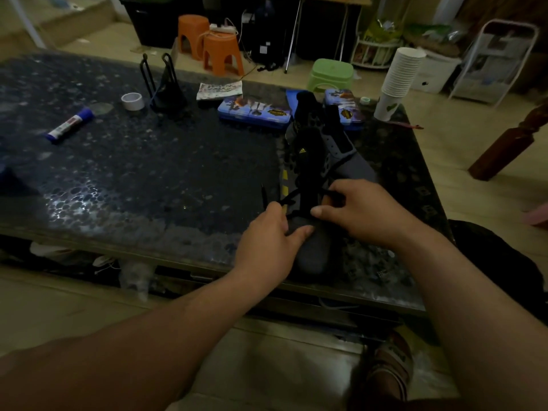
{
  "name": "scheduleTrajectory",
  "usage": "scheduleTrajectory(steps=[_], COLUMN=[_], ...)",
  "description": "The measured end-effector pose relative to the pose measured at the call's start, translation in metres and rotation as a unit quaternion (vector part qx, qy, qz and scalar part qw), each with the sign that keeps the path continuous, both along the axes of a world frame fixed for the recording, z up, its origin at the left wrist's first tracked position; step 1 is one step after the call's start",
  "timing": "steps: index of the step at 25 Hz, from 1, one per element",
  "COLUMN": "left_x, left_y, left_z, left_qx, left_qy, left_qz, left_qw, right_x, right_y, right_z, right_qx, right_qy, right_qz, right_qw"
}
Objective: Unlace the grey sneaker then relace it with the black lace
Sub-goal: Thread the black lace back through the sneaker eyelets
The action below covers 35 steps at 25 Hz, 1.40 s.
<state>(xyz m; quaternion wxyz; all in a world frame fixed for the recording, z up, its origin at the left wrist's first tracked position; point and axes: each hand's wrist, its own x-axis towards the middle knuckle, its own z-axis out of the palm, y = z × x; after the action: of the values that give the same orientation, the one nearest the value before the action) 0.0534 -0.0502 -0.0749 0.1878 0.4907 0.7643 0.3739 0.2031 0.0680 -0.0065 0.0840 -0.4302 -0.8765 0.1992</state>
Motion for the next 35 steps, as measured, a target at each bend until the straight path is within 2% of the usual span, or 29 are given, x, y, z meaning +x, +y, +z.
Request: scheduleTrajectory(steps=[3, 6, 8, 10, 14, 16, 18, 20, 25, 29, 35], left_x=[-0.003, -0.007, -0.012, -0.013, -0.014, -0.025, -0.041, -0.053, -0.063, -0.066, -0.068], left_y=[-0.004, 0.000, 0.006, 0.008, 0.009, 0.015, 0.021, 0.023, 0.028, 0.028, 0.029], left_z=[-0.001, 0.003, 0.006, 0.005, 0.006, 0.011, 0.017, 0.024, 0.031, 0.034, 0.034], left_qx=[0.054, 0.046, 0.005, -0.041, -0.044, -0.033, -0.030, -0.033, -0.047, -0.018, -0.005], left_qy=[0.005, 0.061, 0.079, 0.105, 0.128, 0.082, -0.021, -0.070, -0.054, -0.044, -0.006], left_qz=[-0.016, -0.042, -0.039, -0.038, -0.050, -0.095, -0.139, -0.154, -0.187, -0.195, -0.198], left_qw=[0.998, 0.996, 0.996, 0.993, 0.990, 0.992, 0.990, 0.985, 0.980, 0.980, 0.980], right_x=[-0.002, -0.004, -0.005, 0.005, 0.032, 0.030, 0.023, 0.016, 0.003, -0.003, -0.020], right_y=[0.004, 0.006, 0.004, 0.010, 0.020, 0.016, 0.011, 0.008, 0.006, 0.006, 0.004], right_z=[0.006, 0.006, 0.006, 0.012, 0.027, 0.025, 0.021, 0.018, 0.004, -0.001, -0.005], right_qx=[0.002, -0.007, -0.094, -0.174, -0.180, -0.172, -0.183, -0.200, -0.094, -0.006, 0.125], right_qy=[-0.026, -0.035, 0.030, 0.116, 0.221, 0.209, 0.201, 0.203, 0.072, 0.122, -0.019], right_qz=[-0.002, 0.011, -0.008, -0.063, -0.162, -0.160, -0.141, -0.112, -0.045, -0.005, 0.020], right_qw=[1.000, 0.999, 0.995, 0.976, 0.945, 0.949, 0.952, 0.952, 0.992, 0.993, 0.992])
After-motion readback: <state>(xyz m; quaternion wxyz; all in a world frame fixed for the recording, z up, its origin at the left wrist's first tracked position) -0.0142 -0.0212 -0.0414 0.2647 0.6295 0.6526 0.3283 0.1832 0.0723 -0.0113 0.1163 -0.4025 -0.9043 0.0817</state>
